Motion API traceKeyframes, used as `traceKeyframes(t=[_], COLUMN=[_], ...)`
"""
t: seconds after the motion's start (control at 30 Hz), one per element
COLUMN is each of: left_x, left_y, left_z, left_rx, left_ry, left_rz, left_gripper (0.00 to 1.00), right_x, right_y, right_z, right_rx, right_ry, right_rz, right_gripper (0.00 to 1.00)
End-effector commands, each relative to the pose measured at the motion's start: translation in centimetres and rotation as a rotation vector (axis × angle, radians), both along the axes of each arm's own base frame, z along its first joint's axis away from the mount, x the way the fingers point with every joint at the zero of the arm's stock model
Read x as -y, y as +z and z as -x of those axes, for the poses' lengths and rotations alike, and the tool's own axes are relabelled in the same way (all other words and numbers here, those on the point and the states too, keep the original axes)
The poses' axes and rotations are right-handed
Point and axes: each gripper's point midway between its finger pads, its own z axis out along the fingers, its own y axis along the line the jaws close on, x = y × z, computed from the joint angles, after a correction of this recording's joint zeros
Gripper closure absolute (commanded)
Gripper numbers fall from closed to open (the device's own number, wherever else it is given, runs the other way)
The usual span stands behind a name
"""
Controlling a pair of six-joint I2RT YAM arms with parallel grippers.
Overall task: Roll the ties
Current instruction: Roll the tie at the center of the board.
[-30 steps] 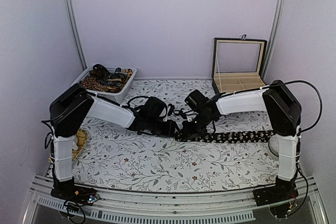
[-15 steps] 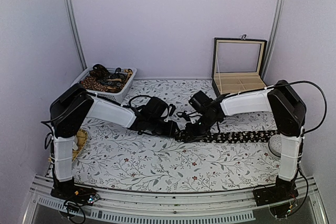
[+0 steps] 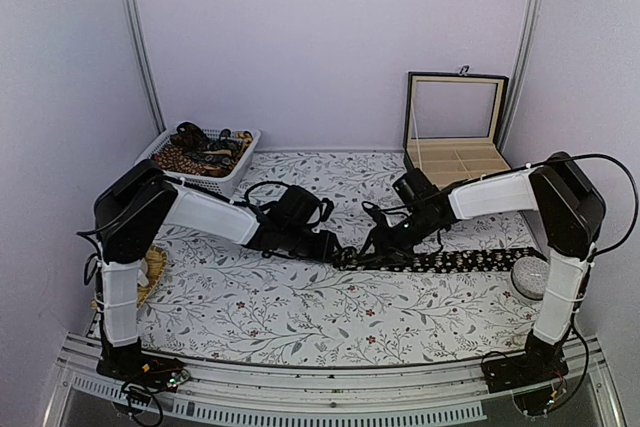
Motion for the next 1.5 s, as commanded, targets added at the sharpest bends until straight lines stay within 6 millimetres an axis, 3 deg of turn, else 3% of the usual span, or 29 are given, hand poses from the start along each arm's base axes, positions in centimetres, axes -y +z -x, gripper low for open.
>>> traceKeyframes(t=[0.0,0.3,0.87,1.2,1.47], left_x=[-1.2,-0.9,-0.2,0.2,0.3], left_y=[-0.5,0.2,1.3,1.6,1.9], left_z=[1.0,1.0,1.0,1.1,1.2], left_rx=[-0.011,0.015,0.056,0.068,0.077], left_ry=[0.006,-0.002,-0.017,-0.029,-0.034], left_rz=[-0.057,-0.045,-0.028,-0.026,-0.027], left_gripper=[0.55,0.55,0.55,0.55,0.55], right_x=[-2.1,-3.5,-3.6,-4.1,-3.9], right_y=[5.9,4.3,-0.5,-1.2,-2.5], right_z=[-0.5,-1.8,-2.2,-2.8,-2.8], right_rx=[-0.016,-0.116,-0.208,-0.233,-0.235], right_ry=[-0.030,-0.103,-0.150,-0.172,-0.175], right_rz=[-0.243,-0.292,-0.225,-0.238,-0.209], right_gripper=[0.55,0.51,0.54,0.54,0.65])
